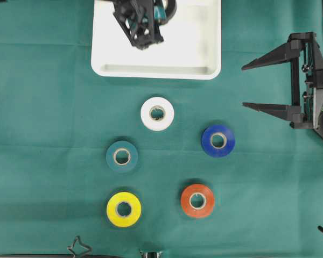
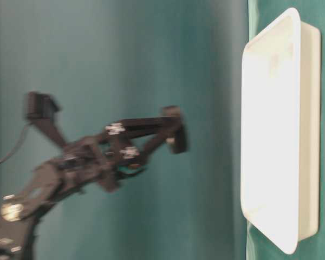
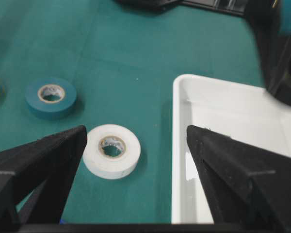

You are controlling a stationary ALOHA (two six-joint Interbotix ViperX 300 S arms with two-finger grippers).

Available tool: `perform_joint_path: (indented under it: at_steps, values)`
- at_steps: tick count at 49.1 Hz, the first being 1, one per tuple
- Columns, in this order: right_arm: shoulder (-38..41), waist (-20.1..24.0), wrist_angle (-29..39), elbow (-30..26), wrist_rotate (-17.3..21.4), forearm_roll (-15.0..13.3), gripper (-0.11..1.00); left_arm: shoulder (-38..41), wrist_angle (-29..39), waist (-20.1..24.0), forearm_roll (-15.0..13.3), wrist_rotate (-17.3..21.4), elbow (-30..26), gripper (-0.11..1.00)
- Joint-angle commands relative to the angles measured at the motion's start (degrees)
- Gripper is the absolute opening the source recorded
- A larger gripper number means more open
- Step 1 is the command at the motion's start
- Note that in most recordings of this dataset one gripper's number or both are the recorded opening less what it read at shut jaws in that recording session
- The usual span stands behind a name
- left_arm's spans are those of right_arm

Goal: Pick up the tape from a random location and place it into the white case.
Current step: 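Lift the black roll and carry it into the white tray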

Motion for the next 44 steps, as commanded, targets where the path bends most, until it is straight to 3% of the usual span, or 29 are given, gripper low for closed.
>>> perform_joint_path:
  at_steps: [1,16,44]
  values:
    - [0.44,0.09,-0.18,-1.41,0.00,-0.09,0.93,0.44,-2.64,-0.09,-0.18,0.09,0.70,0.19]
    - [1.67,0.09,-0.44,-1.41,-0.09,-0.18,0.93,5.98,-10.02,0.26,-0.26,0.00,4.57,0.19]
    - [1.76,0.09,-0.44,-1.32,-0.09,-0.26,0.93,9.67,-11.69,1.23,-0.26,0.53,4.48,0.19]
